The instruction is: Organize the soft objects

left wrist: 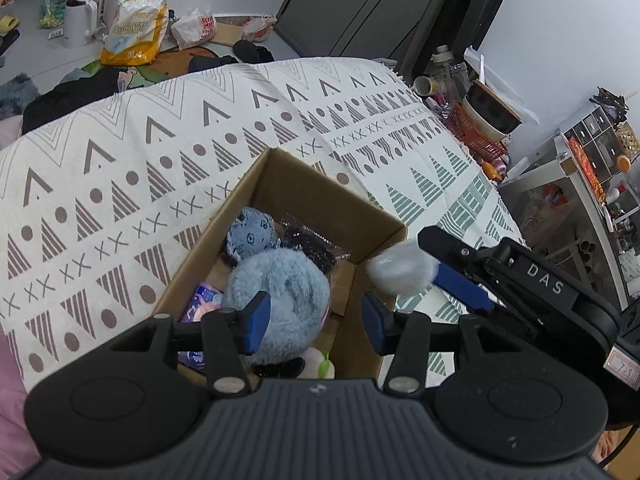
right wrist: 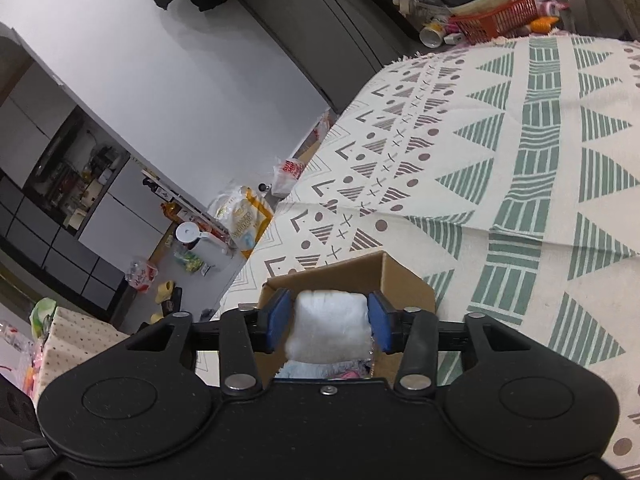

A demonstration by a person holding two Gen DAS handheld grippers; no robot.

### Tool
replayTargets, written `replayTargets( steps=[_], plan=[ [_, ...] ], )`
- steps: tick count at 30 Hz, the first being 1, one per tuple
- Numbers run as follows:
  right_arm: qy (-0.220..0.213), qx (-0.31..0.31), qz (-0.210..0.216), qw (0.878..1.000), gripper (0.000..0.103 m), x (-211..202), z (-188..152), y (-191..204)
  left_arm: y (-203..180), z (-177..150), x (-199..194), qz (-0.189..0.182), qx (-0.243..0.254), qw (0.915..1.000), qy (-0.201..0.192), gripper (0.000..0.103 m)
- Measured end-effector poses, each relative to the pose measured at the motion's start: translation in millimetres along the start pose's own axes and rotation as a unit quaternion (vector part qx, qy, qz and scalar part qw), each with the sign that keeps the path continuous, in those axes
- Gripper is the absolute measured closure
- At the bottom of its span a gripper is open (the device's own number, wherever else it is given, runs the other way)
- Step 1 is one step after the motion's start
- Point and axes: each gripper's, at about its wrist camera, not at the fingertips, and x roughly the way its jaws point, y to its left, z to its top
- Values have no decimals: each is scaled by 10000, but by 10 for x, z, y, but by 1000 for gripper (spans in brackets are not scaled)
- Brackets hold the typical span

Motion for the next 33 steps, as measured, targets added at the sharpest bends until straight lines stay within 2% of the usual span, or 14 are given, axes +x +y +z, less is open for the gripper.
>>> replayTargets(
  steps=[8, 12, 15, 19, 21, 26, 30, 33],
  plan=[
    [-138, 134, -115, 9997, 46, -208, -2, -69, -124, -32, -71, 92, 106, 9999, -38, 54],
    [-152, 137, -133, 9997, 38, -312, -20, -81, -200, -58, -134, 176, 175, 9997, -64, 54],
    [-214, 66, -135, 9997, 31, -422, -29, -75, -277, -82, -177, 293, 261, 9992, -121, 46],
    [-260, -109, -241, 9993, 29, -546, -18, -89, -366, -118, -235, 442, 338, 9982, -239, 37],
    [-273, -166, -304, 9990, 25, -632, -22, -124, -411, -136, -263, 529, 363, 9975, -279, 34],
    [-217, -148, -551, 9981, 24, -873, -27, -241, -522, -210, -348, 657, 444, 9962, -361, 29],
    [-292, -244, -751, 9964, 13, -1099, -21, -259, -641, -273, -429, 666, 566, 9953, -407, 26],
    [-394, -316, -809, 9954, 12, -1276, -15, -237, -743, -321, -509, 637, 711, 9945, -437, 25]
  ],
)
